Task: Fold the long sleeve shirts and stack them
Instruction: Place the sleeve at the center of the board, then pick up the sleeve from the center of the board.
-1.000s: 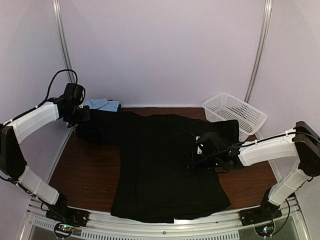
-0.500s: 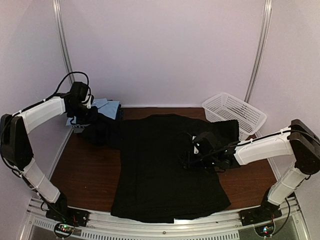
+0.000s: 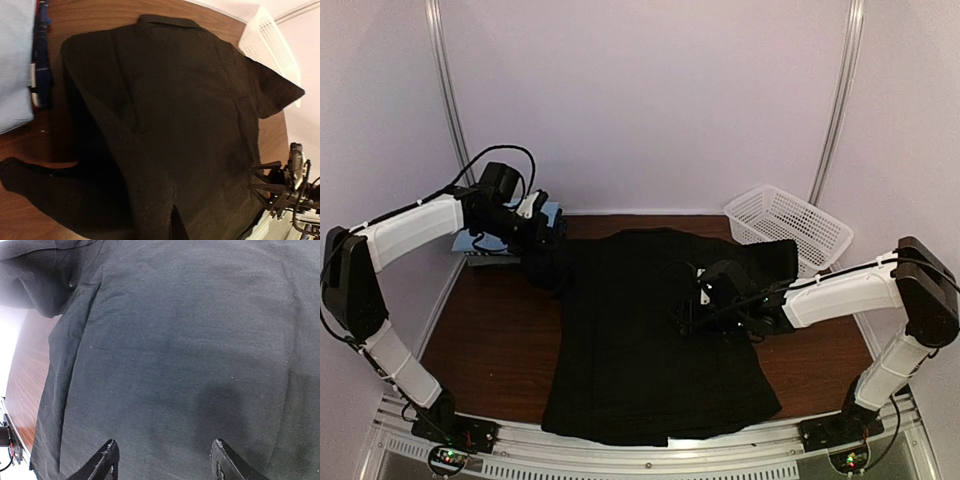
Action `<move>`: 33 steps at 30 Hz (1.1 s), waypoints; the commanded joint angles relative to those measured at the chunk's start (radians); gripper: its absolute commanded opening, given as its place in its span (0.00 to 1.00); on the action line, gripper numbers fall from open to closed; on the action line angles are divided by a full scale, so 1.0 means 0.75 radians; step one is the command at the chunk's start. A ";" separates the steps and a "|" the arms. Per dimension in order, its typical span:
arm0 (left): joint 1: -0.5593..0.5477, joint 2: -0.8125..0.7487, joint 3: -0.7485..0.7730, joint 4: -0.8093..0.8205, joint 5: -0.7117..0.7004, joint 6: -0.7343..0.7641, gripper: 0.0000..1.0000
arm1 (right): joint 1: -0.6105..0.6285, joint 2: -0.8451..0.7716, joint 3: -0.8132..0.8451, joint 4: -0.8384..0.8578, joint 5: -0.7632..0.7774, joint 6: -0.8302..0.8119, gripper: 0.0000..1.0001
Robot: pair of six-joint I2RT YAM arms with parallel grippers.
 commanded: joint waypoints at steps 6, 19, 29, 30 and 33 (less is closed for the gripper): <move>-0.112 0.047 -0.020 0.276 0.239 -0.180 0.00 | 0.027 0.004 0.057 -0.034 0.044 0.001 0.64; -0.138 0.113 0.045 0.187 -0.025 -0.051 0.59 | 0.059 -0.079 0.021 -0.087 0.110 0.023 0.64; -0.134 -0.127 -0.159 0.127 -0.305 -0.015 0.79 | 0.063 -0.126 0.011 -0.125 0.150 0.007 0.64; -0.134 -0.156 -0.221 0.140 -0.301 -0.014 0.79 | 0.065 -0.129 0.009 -0.126 0.153 0.006 0.64; -0.134 -0.229 -0.351 0.171 -0.289 -0.033 0.79 | 0.067 -0.137 0.016 -0.132 0.158 0.002 0.64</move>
